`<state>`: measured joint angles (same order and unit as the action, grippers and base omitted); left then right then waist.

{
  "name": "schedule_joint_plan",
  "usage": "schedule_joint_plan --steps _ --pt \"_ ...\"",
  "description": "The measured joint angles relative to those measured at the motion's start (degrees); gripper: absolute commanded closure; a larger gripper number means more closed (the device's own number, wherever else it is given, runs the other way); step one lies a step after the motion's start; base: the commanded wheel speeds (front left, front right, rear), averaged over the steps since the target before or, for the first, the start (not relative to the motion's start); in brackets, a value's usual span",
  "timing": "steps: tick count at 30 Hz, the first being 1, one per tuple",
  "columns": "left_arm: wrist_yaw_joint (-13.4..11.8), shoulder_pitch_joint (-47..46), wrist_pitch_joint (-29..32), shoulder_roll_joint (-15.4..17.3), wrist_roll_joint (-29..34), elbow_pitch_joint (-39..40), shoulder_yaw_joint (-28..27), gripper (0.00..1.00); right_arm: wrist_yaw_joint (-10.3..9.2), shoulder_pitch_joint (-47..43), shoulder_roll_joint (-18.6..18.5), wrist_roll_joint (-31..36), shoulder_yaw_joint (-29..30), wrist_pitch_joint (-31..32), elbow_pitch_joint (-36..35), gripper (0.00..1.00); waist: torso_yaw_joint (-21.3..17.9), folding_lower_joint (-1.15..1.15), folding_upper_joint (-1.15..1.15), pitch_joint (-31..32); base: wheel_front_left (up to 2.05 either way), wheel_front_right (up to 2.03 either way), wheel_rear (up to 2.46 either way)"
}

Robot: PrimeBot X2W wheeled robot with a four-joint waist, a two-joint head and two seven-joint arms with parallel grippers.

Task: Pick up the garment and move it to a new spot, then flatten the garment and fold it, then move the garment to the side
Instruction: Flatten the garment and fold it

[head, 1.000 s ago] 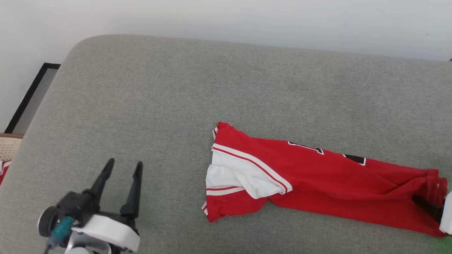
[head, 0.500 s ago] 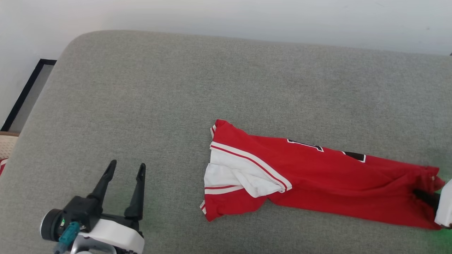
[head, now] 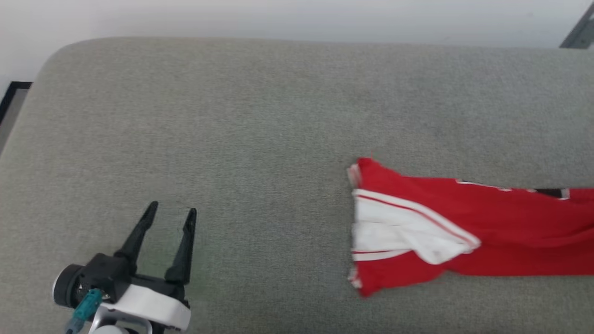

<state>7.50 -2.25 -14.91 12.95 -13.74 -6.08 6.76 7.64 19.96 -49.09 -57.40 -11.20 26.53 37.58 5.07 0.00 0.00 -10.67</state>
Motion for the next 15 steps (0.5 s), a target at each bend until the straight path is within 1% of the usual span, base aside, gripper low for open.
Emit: schedule_joint_plan --steps 5,9,12,15 --pt "0.0 -0.7 0.0 0.5 -0.1 0.6 0.6 0.00 0.00 0.6 -3.7 0.0 3.3 0.0 1.8 1.00 -1.0 0.00 0.00 -1.2 0.00 0.00 0.00" --pt "0.0 -1.1 0.0 0.6 -0.1 0.4 0.8 0.00 0.00 0.6 -5.9 0.0 5.3 0.0 3.1 1.00 -1.6 0.00 0.00 -1.6 0.00 0.00 0.00" --pt "0.0 -1.1 0.0 0.6 -0.2 -0.1 0.9 0.00 -0.09 0.5 -6.6 0.2 5.9 -0.2 3.3 1.00 -1.7 0.00 0.00 -1.4 0.00 0.00 0.00" --pt "0.0 -1.0 0.0 0.4 -0.1 -0.3 0.7 0.00 -0.14 -0.2 -6.2 0.4 5.7 0.2 1.8 1.00 -1.7 0.00 0.00 -0.8 0.00 0.00 0.00"
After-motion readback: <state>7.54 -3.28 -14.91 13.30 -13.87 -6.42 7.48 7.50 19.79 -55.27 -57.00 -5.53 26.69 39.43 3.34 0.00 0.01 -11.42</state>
